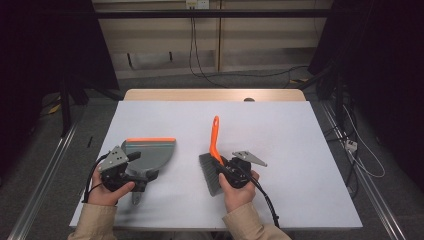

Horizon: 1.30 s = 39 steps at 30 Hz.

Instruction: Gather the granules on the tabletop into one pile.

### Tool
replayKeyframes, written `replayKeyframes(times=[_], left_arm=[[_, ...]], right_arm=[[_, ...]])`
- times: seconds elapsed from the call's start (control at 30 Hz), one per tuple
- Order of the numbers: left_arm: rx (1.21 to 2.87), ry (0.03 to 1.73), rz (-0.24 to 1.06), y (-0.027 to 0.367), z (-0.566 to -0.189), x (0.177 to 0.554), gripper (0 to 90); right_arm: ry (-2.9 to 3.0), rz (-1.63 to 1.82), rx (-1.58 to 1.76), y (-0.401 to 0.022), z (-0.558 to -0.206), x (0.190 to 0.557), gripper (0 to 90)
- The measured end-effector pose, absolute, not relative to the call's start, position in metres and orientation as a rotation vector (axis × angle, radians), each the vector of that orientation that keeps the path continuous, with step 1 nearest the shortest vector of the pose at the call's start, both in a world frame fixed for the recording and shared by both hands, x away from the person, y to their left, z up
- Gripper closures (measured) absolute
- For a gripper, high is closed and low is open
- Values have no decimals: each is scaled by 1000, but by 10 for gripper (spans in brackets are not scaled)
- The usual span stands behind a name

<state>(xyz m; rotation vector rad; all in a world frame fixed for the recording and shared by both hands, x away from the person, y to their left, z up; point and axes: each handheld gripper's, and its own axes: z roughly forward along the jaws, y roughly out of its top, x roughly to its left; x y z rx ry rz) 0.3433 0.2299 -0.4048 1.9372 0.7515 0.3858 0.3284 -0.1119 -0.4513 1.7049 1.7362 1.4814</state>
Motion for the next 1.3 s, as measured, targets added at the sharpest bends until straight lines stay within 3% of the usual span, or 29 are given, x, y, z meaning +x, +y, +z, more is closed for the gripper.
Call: replayKeyframes(times=[0.6, 0.9, 1.3], left_arm=[[1947, 754, 380, 229, -407, 346, 67], [1951, 758, 379, 231, -408, 347, 69], [1956, 755, 383, 229, -408, 346, 70]], right_arm=[[1757, 1617, 1711, -103, -434, 345, 714], [1835, 1588, 1720, -76, -447, 352, 714], [1754, 1510, 1777, -118, -449, 349, 710]])
